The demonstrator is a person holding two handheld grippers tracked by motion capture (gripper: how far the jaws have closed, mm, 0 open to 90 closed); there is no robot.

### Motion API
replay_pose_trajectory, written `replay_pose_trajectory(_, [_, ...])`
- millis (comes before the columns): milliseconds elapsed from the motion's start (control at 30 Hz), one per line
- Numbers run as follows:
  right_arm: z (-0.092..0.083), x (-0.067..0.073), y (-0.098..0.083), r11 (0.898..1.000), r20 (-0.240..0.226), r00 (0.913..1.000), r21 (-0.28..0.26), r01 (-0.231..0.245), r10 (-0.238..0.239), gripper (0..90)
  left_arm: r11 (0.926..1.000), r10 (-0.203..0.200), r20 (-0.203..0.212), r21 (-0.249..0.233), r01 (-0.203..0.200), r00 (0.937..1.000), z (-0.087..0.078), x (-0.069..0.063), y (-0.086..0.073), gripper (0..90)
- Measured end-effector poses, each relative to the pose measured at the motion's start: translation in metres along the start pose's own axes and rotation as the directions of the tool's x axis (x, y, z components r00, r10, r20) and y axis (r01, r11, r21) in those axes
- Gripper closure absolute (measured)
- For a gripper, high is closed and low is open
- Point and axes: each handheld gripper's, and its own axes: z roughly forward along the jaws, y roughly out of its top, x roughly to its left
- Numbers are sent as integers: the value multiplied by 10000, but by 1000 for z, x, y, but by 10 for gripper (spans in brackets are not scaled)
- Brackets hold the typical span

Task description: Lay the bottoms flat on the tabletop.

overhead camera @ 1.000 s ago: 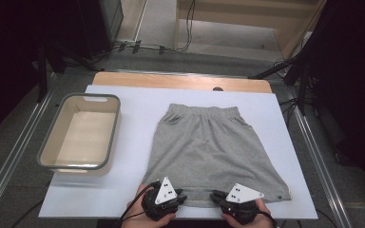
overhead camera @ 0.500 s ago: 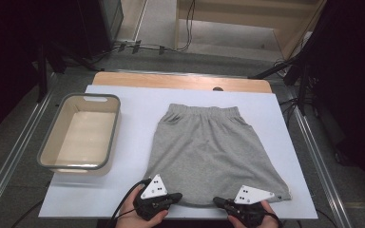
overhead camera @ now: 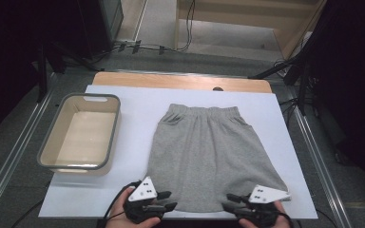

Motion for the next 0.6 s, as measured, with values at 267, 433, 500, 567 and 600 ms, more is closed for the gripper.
replay_pose_trajectory(267, [-67,-65,-33,9649,2362,9395,-1474,-2176,2480,542,9902,-1395,-1873,-256,1371,9724,-38,35,-22,462])
replay_pose_trajectory(433, [-85,-88,-56,9490,3445,8847,-1401,-2823,3140,532,9858,-1536,-2118,340,1644,9652,-36,40,-31,492])
replay_pose_trajectory(500, [-86,-93,-62,9415,3544,8723,-1321,-3100,3370,533,9856,-1529,-1820,443,1635,9713,-33,39,-31,559])
replay_pose_trajectory(567, [-83,-96,-65,9378,3492,8706,-1106,-3289,3466,552,9846,-1422,-1666,775,1568,9757,-28,37,-31,662])
replay_pose_trajectory(600, [-81,-96,-66,9369,3436,8724,-922,-3372,3478,588,9853,-1365,-1762,780,1521,9748,-28,36,-31,717])
